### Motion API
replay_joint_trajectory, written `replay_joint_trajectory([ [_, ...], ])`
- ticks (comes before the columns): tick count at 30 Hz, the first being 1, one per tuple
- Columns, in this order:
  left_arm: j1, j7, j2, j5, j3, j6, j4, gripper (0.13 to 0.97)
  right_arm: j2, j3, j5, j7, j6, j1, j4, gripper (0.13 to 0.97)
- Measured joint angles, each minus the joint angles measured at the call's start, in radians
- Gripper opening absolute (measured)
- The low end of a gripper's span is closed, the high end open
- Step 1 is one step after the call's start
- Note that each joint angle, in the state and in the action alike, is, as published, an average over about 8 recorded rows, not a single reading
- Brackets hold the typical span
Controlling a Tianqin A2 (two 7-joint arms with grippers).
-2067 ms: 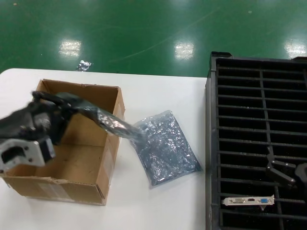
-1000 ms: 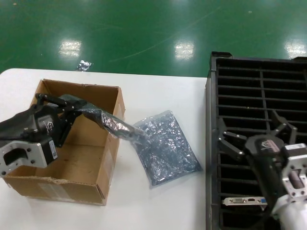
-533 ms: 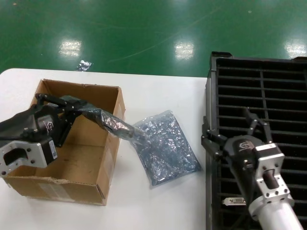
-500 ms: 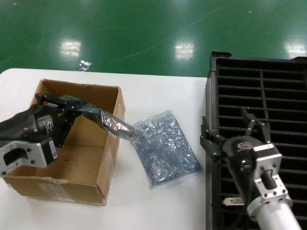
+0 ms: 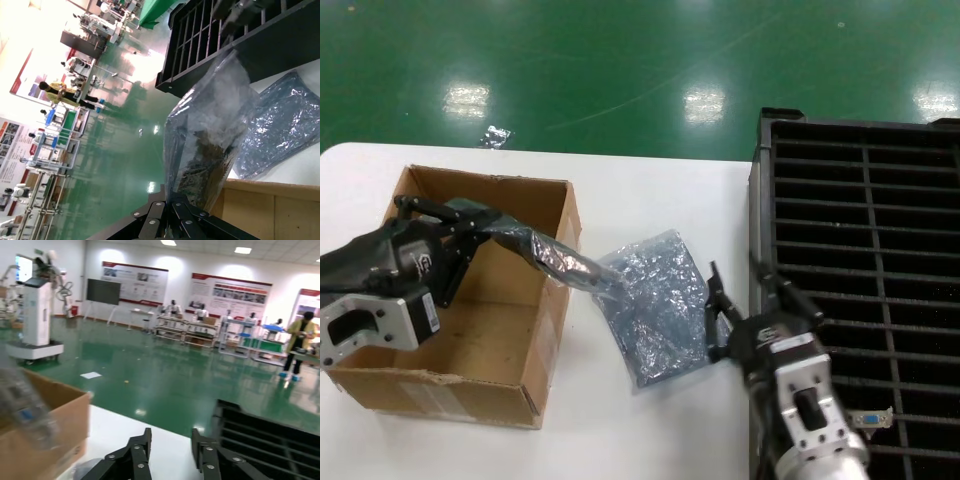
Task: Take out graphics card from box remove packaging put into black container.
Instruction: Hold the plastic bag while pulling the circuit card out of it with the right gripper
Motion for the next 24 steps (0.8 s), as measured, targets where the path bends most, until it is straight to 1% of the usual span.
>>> replay_joint_trajectory([
  [4,0.000,0.000,0.000,0.000,0.000,0.000,0.000,0.139,-0.032,-0.019,-0.059,-0.007,-0.035,-0.010,-0.025,0.366],
  [12,0.000,0.000,0.000,0.000,0.000,0.000,0.000,0.139,-0.061,-0.057,-0.143,-0.027,-0.119,-0.004,-0.059,0.222],
  [14,0.000,0.000,0.000,0.000,0.000,0.000,0.000,0.139,-0.060,-0.068,-0.150,-0.036,-0.135,0.004,-0.061,0.213],
  [17,0.000,0.000,0.000,0.000,0.000,0.000,0.000,0.139,-0.045,-0.097,-0.138,-0.056,-0.150,0.026,-0.065,0.184],
  [21,0.000,0.000,0.000,0.000,0.000,0.000,0.000,0.139,-0.009,-0.157,-0.087,-0.088,-0.153,0.072,-0.070,0.145],
  [24,0.000,0.000,0.000,0.000,0.000,0.000,0.000,0.139,0.016,-0.203,-0.043,-0.106,-0.149,0.111,-0.077,0.142],
])
